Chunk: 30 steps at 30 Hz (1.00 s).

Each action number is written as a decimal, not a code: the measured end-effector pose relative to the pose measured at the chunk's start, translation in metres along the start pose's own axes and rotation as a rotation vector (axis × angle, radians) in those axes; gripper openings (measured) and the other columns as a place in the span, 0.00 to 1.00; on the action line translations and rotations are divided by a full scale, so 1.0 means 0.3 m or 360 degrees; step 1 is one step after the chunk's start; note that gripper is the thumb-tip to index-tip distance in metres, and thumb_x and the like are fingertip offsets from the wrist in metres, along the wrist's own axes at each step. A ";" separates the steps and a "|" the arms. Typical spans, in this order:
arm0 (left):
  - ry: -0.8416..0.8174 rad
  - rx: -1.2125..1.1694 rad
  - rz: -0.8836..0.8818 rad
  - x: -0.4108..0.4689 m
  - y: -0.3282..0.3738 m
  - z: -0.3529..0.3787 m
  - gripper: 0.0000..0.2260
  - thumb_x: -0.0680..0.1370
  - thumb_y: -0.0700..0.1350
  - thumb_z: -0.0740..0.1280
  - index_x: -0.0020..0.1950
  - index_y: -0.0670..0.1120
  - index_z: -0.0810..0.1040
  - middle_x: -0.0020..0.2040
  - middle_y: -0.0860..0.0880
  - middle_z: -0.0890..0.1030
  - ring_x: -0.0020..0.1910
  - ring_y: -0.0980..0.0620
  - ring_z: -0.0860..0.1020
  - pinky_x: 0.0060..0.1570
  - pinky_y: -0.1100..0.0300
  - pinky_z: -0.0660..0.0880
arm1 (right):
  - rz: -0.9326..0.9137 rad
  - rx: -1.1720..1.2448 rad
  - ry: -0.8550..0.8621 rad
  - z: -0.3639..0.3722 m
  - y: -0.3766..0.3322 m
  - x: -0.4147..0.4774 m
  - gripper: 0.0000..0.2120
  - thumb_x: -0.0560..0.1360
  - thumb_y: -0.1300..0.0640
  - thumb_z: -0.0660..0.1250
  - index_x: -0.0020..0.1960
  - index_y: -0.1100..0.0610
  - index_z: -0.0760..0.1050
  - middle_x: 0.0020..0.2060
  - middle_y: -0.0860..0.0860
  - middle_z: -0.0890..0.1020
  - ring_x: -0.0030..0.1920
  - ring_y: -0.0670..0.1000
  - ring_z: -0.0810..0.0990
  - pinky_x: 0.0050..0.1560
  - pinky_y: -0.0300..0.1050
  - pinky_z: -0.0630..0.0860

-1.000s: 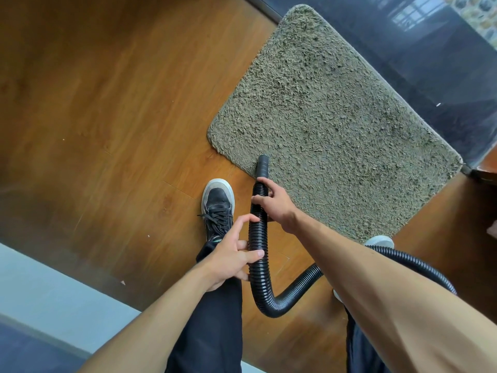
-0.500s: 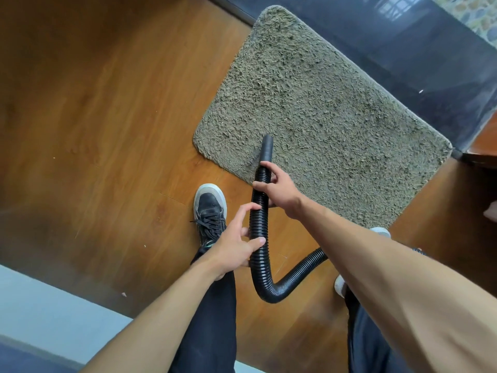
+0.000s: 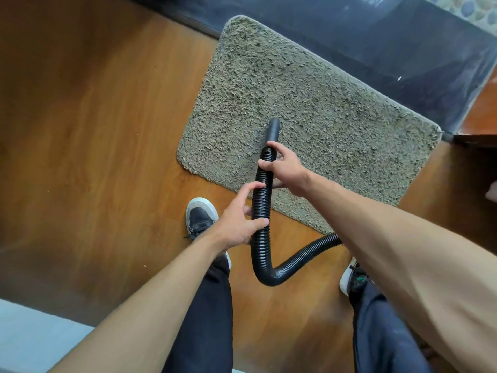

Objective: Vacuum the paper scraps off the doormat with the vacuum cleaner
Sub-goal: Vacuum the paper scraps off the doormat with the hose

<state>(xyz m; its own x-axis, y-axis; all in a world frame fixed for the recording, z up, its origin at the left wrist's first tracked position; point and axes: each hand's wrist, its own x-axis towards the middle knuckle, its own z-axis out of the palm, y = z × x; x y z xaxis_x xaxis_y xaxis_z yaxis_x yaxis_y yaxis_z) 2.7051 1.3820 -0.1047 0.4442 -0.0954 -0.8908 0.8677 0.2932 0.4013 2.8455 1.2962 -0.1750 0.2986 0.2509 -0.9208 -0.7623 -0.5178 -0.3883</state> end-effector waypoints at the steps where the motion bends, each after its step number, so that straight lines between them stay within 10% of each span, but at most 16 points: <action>1: -0.0002 0.0040 0.0000 0.009 0.012 0.005 0.29 0.77 0.33 0.67 0.65 0.65 0.67 0.49 0.41 0.76 0.40 0.48 0.79 0.33 0.55 0.77 | -0.0002 0.0022 0.0011 -0.015 -0.004 0.000 0.28 0.77 0.65 0.67 0.73 0.49 0.65 0.59 0.55 0.78 0.43 0.49 0.82 0.34 0.49 0.82; 25: -0.0449 0.0527 0.0244 -0.040 0.298 0.582 0.29 0.77 0.34 0.68 0.70 0.61 0.67 0.51 0.45 0.75 0.46 0.53 0.76 0.42 0.61 0.80 | -0.0305 0.0366 0.0170 -0.687 -0.012 -0.390 0.26 0.75 0.64 0.69 0.68 0.47 0.66 0.54 0.55 0.78 0.48 0.51 0.81 0.42 0.51 0.81; 30: -0.0490 0.0564 0.0162 -0.087 0.308 0.634 0.29 0.78 0.36 0.67 0.69 0.66 0.67 0.58 0.37 0.74 0.43 0.44 0.82 0.44 0.43 0.82 | -0.0329 0.0398 0.0217 -0.732 0.029 -0.478 0.27 0.75 0.64 0.70 0.69 0.47 0.66 0.55 0.55 0.79 0.48 0.51 0.82 0.41 0.49 0.82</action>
<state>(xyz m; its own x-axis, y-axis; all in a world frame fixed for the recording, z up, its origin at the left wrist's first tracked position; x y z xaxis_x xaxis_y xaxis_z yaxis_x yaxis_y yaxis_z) 2.8161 1.2307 -0.0039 0.5299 -0.3759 -0.7602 0.8152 -0.0213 0.5788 2.9222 1.0763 -0.0545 0.5225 0.2094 -0.8265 -0.7897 -0.2468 -0.5617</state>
